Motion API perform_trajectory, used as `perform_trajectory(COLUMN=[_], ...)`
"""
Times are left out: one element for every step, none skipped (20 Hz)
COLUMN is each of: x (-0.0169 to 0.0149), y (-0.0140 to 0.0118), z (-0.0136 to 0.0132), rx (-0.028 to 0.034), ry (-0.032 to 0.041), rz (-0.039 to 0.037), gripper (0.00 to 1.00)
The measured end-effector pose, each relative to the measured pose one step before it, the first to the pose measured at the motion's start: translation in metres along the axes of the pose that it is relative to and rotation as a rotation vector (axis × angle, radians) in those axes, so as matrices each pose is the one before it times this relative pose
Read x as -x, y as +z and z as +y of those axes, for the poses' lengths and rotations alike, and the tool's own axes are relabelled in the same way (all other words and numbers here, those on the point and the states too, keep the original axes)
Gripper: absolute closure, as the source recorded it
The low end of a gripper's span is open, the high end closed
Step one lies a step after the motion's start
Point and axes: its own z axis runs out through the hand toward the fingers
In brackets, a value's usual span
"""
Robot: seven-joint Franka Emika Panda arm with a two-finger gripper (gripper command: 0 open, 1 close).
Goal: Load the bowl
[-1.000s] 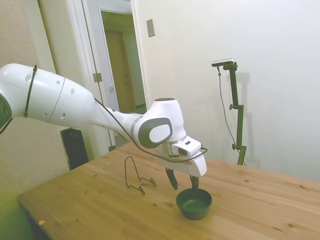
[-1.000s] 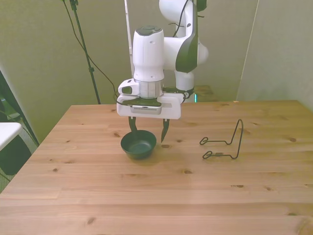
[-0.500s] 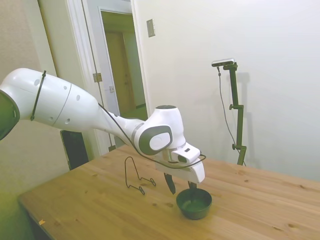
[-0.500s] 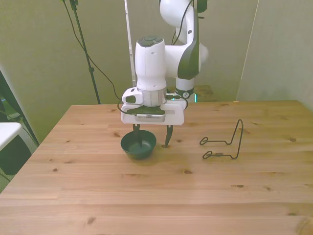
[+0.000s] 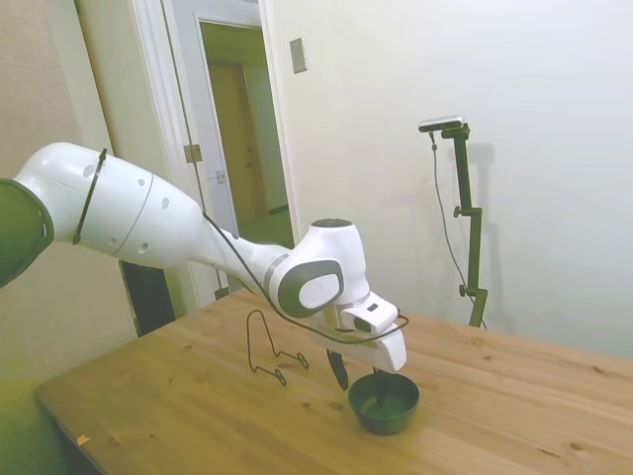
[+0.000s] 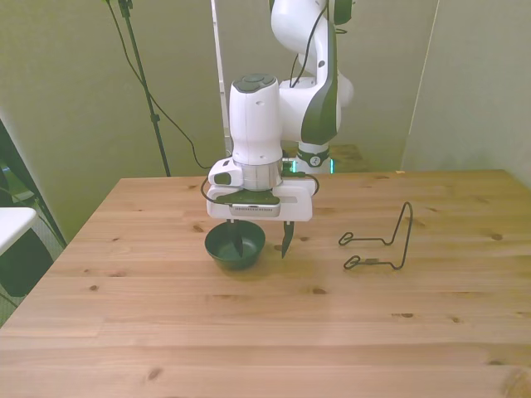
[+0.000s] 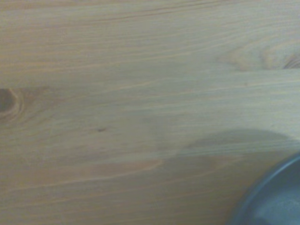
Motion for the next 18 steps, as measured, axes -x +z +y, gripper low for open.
perform_trajectory(x=[0.00005, 0.00015, 0.00037, 0.00062, 0.00095, 0.00086, 0.00044, 0.00009, -0.00009, -0.00013, -0.00012, -0.00007, -0.00005, 0.0001, 0.00021, 0.00047, 0.00085, 0.00077], y=[-0.00027, -0.00019, -0.00004, 0.00012, 0.0003, 0.00027, -0.00018, -0.0006, -0.00057, -0.00071, -0.00064, -0.00067, -0.00024, 0.00003, 0.00005, 0.00028, 0.00077, 0.00097], z=[-0.00006, -0.00006, 0.00007, -0.00002, 0.0, -0.00008, -0.00027, -0.00021, 0.00008, 0.00011, 0.0001, -0.00001, 0.00003, -0.00012, -0.00027, -0.00033, -0.00027, -0.0001], rx=[-0.00069, -0.00097, -0.00081, 0.00004, 0.0003, 0.00035, -0.00024, -0.00069, -0.00059, -0.00071, -0.00066, -0.00074, -0.00024, 0.00001, 0.00002, 0.00031, 0.00092, 0.00117], ry=[0.00026, 0.00061, 0.00069, -0.0004, -0.00083, -0.00084, -0.00072, -0.00033, 0.00022, 0.00029, 0.00025, 0.00009, 0.00016, 0.00019, -0.00039, -0.00032, -0.00056, 0.0002], rz=[0.00011, -0.00024, -0.00083, -0.00078, -0.00099, -0.001, -0.00004, 0.00069, 0.00073, 0.00091, 0.00082, 0.00082, 0.00031, -0.00007, -0.00013, -0.00062, -0.00156, -0.00178], gripper=[1.0, 1.0, 1.0, 1.0, 1.0, 1.0, 1.0, 1.0, 1.0, 1.0, 1.0, 1.0, 1.0, 1.0, 1.0, 1.0, 1.0, 1.0])
